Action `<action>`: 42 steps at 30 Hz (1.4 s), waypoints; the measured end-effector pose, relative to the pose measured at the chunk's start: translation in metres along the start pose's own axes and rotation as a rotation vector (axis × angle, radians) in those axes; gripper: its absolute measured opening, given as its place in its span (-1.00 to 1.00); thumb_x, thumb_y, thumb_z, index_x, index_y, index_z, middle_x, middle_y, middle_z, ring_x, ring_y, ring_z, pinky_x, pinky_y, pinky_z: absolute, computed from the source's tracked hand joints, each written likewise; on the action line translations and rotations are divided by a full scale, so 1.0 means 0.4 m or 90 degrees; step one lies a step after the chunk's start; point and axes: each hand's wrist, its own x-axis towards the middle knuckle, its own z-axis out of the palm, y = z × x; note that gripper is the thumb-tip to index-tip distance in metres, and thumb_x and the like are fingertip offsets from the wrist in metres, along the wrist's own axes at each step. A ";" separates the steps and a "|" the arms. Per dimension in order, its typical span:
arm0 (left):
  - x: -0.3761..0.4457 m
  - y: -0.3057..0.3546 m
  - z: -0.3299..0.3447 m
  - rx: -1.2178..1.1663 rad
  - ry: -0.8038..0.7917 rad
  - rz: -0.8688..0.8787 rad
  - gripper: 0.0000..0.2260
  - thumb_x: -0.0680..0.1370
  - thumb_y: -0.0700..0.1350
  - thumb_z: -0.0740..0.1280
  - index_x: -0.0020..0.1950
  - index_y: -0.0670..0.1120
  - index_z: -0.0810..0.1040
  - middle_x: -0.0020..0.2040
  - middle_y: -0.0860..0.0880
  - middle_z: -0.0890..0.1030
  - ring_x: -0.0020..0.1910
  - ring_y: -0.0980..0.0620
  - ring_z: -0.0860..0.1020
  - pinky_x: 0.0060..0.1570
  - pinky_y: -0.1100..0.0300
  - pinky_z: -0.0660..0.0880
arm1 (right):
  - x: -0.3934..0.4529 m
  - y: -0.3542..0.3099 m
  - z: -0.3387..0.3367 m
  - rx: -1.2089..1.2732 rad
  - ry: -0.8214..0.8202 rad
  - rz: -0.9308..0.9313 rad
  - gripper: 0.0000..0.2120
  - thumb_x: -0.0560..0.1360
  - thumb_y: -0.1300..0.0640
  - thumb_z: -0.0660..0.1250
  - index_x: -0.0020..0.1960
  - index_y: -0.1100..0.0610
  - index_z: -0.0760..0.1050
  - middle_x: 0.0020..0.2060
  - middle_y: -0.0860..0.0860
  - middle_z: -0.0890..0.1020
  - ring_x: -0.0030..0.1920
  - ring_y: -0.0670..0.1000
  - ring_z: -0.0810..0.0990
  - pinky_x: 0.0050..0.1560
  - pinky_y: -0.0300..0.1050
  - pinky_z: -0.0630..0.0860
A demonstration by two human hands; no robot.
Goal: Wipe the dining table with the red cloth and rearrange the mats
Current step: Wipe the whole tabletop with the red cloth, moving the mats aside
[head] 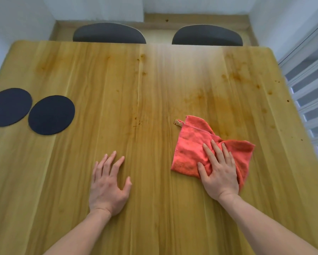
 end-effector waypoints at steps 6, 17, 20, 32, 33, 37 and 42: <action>0.002 0.003 0.000 0.004 -0.005 0.000 -0.40 0.53 0.24 0.12 0.55 0.07 0.32 0.61 0.03 0.22 0.63 -0.03 0.08 0.62 -0.11 0.00 | -0.001 0.004 0.003 -0.004 0.003 0.003 -0.36 0.57 -0.27 0.10 0.62 -0.14 0.17 0.63 -0.13 0.10 0.65 0.03 -0.05 0.61 0.15 -0.02; 0.002 0.003 0.002 0.009 -0.004 -0.001 -0.39 0.53 0.26 0.12 0.55 0.07 0.31 0.60 0.03 0.22 0.63 -0.02 0.07 0.61 -0.10 0.01 | 0.000 0.010 0.003 0.002 -0.012 0.008 -0.37 0.58 -0.27 0.12 0.62 -0.18 0.15 0.63 -0.18 0.07 0.64 -0.02 -0.09 0.62 0.11 -0.07; 0.000 0.004 0.003 0.006 0.001 -0.001 -0.39 0.53 0.26 0.11 0.55 0.07 0.32 0.60 0.03 0.23 0.62 -0.02 0.08 0.61 -0.11 0.02 | -0.004 0.016 -0.003 0.013 -0.026 0.003 -0.37 0.60 -0.26 0.16 0.62 -0.20 0.11 0.63 -0.21 0.04 0.64 -0.06 -0.14 0.62 0.09 -0.11; -0.001 0.000 0.002 0.006 -0.002 0.000 -0.38 0.53 0.28 0.10 0.56 0.07 0.31 0.61 0.03 0.22 0.63 -0.02 0.07 0.62 -0.09 -0.01 | 0.005 0.365 -0.128 -0.020 -0.056 0.277 -0.28 0.53 -0.37 -0.05 0.64 -0.17 0.04 0.65 -0.08 0.03 0.64 0.08 -0.03 0.60 0.16 -0.04; -0.001 0.000 0.003 0.006 0.000 -0.001 -0.38 0.53 0.28 0.10 0.56 0.07 0.31 0.61 0.03 0.22 0.63 -0.02 0.07 0.62 -0.09 -0.01 | 0.012 0.393 -0.140 -0.022 -0.063 0.314 -0.29 0.55 -0.38 -0.06 0.65 -0.16 0.02 0.65 -0.07 0.00 0.64 0.09 -0.05 0.60 0.18 -0.05; -0.001 0.001 0.004 -0.004 0.010 0.003 -0.38 0.52 0.27 0.10 0.55 0.07 0.33 0.60 0.03 0.24 0.62 -0.02 0.09 0.61 -0.10 0.02 | 0.074 0.425 -0.169 -0.008 -0.094 0.455 -0.35 0.64 -0.31 -0.03 0.66 -0.16 -0.08 0.66 -0.05 -0.10 0.64 0.13 -0.14 0.60 0.22 -0.12; -0.001 -0.003 0.004 -0.002 0.018 0.007 -0.38 0.52 0.27 0.10 0.55 0.06 0.34 0.59 0.02 0.25 0.62 -0.03 0.09 0.61 -0.10 0.02 | 0.159 0.354 -0.147 0.002 -0.076 0.594 -0.38 0.65 -0.29 -0.08 0.65 -0.18 -0.11 0.65 -0.06 -0.14 0.63 0.20 -0.19 0.56 0.32 -0.17</action>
